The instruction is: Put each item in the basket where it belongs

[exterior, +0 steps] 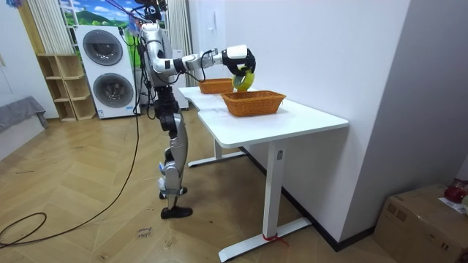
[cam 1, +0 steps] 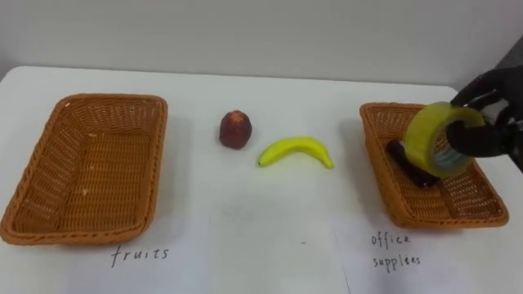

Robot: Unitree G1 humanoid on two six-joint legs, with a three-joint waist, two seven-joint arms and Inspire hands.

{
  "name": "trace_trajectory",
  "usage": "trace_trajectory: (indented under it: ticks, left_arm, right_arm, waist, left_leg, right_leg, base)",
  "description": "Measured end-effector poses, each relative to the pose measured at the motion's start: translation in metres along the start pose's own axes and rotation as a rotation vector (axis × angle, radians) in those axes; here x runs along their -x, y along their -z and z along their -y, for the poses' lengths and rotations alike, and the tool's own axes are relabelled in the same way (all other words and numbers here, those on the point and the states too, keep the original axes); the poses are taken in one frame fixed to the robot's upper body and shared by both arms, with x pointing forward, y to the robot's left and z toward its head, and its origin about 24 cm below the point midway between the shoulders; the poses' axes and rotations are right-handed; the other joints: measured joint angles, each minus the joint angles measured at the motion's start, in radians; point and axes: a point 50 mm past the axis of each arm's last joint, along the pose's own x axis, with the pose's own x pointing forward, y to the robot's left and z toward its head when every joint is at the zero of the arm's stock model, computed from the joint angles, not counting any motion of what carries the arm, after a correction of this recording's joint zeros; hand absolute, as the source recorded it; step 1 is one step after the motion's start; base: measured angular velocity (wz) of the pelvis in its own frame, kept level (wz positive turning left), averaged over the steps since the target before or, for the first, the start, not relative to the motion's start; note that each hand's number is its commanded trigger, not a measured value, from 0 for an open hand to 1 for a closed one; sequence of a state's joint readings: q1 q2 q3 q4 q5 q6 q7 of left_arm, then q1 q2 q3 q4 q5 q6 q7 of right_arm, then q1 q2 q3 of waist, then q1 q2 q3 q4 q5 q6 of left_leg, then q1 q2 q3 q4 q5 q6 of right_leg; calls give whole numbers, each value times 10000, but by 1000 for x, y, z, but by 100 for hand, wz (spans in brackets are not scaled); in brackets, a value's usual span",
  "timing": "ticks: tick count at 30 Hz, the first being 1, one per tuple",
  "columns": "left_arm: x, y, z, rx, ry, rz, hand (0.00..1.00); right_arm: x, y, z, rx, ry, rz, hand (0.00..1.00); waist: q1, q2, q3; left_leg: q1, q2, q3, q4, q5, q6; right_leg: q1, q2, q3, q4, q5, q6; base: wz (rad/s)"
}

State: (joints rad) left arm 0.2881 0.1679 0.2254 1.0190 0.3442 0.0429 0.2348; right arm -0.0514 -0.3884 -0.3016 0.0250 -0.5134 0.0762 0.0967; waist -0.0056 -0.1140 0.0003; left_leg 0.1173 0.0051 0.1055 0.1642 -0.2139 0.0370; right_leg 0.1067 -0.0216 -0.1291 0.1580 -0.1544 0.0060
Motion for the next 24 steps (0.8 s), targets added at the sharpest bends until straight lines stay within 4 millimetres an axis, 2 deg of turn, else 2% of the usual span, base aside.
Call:
trace_trajectory:
  ticks: [10, 11, 12, 13, 24]
  left_arm:
    - [0, 1, 0, 47, 89, -46, 0]
    - [0, 1, 0, 47, 93, -44, 0]
    - [0, 1, 0, 56, 91, -49, 0]
    - [0, 1, 0, 58, 92, -50, 0]
    - [-1, -2, -4, 250, 93, 55, 0]
  right_arm:
    - [3, 6, -3, -7, -117, -246, 100]
    - [3, 7, -4, -14, -136, -296, 95]
    - [3, 9, -4, -22, -153, -370, 19]
    - [3, 9, -4, -20, -170, -410, 0]
    - [7, 17, -8, 36, -329, -723, 0]
  waist:
    - [-151, -66, -4]
    - [-154, -76, -5]
    - [-157, -90, -3]
    - [-159, -98, -1]
    - [-154, -117, -21]
  left_leg:
    - [3, 2, 5, -3, 0, 1]
    - [4, 2, 7, -1, 0, 1]
    - [5, 1, 7, -1, 0, 1]
    - [4, 2, 7, -1, 0, 1]
    - [0, 6, 14, -3, 0, 1]
  right_leg:
    - [-49, -12, -20, 107, -1, 2]
    - [-50, -13, -19, 109, -1, 2]
    - [-50, -10, -14, 108, -1, 2]
    - [-51, -9, -13, 107, -1, 2]
    - [-75, -5, 6, 112, -1, 2]
  base:
    - [0]
    - [0]
    - [0]
    - [0]
    - [0]
